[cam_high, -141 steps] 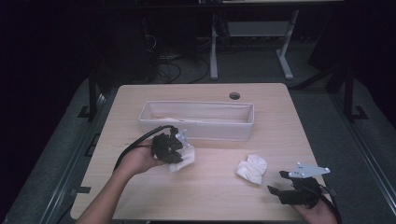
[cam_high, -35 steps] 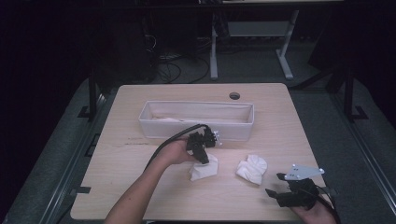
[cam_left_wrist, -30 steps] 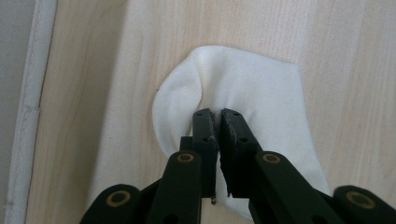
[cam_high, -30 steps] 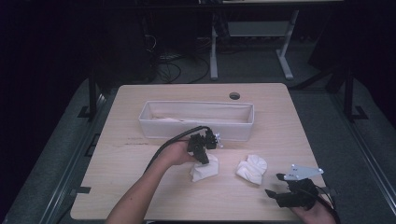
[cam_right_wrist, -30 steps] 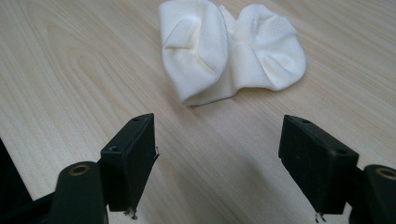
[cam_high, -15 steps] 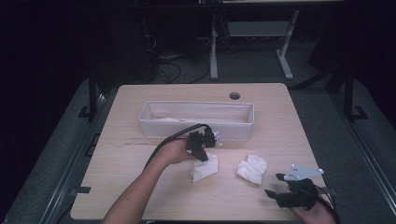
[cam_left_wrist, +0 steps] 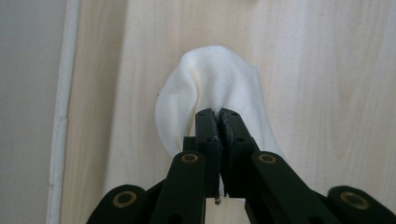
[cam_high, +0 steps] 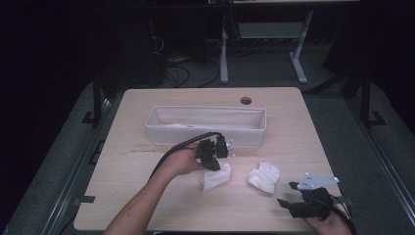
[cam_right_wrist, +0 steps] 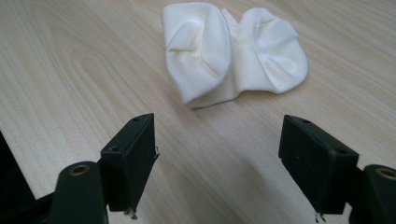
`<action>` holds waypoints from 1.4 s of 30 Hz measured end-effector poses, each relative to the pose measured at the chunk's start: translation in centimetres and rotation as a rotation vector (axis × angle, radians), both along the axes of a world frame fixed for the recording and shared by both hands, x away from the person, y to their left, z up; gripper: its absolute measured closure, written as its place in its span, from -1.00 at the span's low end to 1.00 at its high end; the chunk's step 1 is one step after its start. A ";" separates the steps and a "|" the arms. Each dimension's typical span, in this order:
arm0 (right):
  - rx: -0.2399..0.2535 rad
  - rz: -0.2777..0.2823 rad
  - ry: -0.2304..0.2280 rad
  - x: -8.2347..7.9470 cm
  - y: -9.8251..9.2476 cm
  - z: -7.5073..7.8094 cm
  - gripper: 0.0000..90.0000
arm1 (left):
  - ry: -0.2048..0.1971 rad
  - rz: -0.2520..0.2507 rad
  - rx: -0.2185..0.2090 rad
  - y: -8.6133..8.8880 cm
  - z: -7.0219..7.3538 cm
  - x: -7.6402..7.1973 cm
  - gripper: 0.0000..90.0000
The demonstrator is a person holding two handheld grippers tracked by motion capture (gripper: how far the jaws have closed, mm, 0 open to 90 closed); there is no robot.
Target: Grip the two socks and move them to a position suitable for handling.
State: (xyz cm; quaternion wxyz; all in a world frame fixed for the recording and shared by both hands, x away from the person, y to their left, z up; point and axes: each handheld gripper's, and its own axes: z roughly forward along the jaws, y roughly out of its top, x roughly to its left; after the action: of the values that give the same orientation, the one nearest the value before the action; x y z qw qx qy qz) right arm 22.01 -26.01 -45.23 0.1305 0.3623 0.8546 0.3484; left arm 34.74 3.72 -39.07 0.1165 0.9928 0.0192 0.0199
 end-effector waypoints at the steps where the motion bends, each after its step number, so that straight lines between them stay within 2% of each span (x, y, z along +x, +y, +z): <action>1: -0.002 0.001 -0.002 0.0 0.0 0.0 -0.41 | -0.006 -0.006 0.001 -0.1 0.0 -0.3 0.94; 3: -0.002 0.000 -0.001 0.0 0.0 0.0 -0.41 | 0.000 -0.018 0.005 -0.3 0.0 -0.8 0.93; 5: -0.003 0.001 -0.003 0.0 0.0 0.0 -0.41 | -0.014 -0.030 0.010 -0.5 -0.1 -1.3 0.92; 12: -0.005 0.001 -0.002 0.0 0.1 0.0 -0.41 | 0.038 -0.066 -0.010 -0.5 -0.4 -3.0 0.81; 16: -0.004 0.003 -0.001 0.0 0.1 0.0 -0.41 | 0.042 -0.068 -0.033 -0.1 -0.3 -3.6 0.80; 24: -0.010 0.005 0.000 0.0 0.2 -0.1 -0.41 | 0.032 -0.002 -0.055 1.7 0.6 -2.6 0.68; 28: -0.006 0.004 0.000 0.0 0.2 -0.1 -0.41 | 0.043 0.028 -0.061 2.6 0.7 -1.9 0.65; 30: -0.006 0.005 0.003 0.1 0.2 -0.1 -0.41 | 0.063 0.050 -0.069 3.0 0.5 -1.6 0.63; 32: -0.012 0.008 0.008 0.1 0.3 -0.2 -0.41 | 0.087 0.061 -0.075 3.3 0.3 -1.3 0.50; 35: -0.012 0.008 0.010 0.0 0.3 -0.1 -0.41 | 0.116 0.059 -0.089 3.4 -0.1 -1.1 0.42; 42: -0.014 0.016 0.005 0.1 0.4 -0.1 -0.41 | 0.113 0.055 -0.038 2.5 -1.2 -1.0 0.35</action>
State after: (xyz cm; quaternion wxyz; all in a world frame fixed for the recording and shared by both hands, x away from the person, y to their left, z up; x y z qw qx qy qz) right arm 22.07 -25.58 -45.36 0.1282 0.3552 0.8602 0.3427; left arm 33.76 6.20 -40.24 0.1333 0.9891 0.0535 -0.0332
